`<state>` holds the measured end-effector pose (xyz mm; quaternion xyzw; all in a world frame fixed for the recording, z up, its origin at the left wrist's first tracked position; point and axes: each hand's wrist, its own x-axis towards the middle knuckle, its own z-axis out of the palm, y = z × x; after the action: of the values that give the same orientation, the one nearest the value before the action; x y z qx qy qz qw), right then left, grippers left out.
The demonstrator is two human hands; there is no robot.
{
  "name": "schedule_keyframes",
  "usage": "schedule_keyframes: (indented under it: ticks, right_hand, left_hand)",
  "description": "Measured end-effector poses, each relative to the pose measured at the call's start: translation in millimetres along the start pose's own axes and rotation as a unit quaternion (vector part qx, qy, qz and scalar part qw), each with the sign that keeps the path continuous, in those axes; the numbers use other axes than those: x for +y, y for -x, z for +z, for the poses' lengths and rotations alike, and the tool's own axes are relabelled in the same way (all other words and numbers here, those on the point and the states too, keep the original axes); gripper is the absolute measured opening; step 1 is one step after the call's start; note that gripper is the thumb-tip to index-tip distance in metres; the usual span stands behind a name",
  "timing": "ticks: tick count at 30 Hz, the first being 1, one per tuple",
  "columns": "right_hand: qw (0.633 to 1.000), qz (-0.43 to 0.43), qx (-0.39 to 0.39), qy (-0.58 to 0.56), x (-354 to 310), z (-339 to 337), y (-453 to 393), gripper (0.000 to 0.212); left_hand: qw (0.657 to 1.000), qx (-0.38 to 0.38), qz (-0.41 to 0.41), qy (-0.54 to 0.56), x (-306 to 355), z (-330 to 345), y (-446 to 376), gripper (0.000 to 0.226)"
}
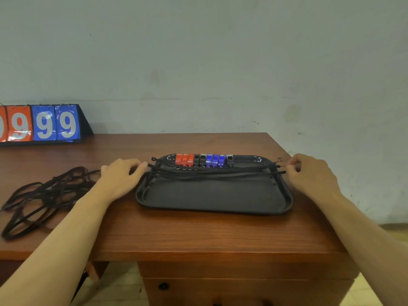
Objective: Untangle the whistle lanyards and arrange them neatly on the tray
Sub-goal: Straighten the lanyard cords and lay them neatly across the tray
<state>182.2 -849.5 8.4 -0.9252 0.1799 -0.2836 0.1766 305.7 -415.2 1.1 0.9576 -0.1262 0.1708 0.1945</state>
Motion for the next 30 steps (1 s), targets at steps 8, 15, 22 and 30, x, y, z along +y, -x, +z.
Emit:
schedule_keyframes:
  ticks: [8,15,22,30]
  right_hand:
    - [1.000,0.000,0.000,0.003,-0.1,1.1,-0.8,0.010]
    - [1.000,0.002,-0.013,0.003,-2.1,2.5,-0.3,0.010]
    - [1.000,-0.018,-0.008,-0.010,-0.4,3.5,-1.8,0.017]
    - [0.999,-0.023,-0.019,0.032,2.1,7.5,-5.4,0.023]
  left_hand:
    - [0.999,-0.033,0.001,-0.006,-9.4,5.8,-4.7,0.063]
    - [0.986,0.107,-0.069,0.108,-2.2,-0.4,-5.0,0.058]
    - [0.963,0.071,-0.119,0.231,5.7,1.7,-5.7,0.044]
    - [0.977,0.067,-0.130,0.157,5.5,3.4,-7.8,0.055]
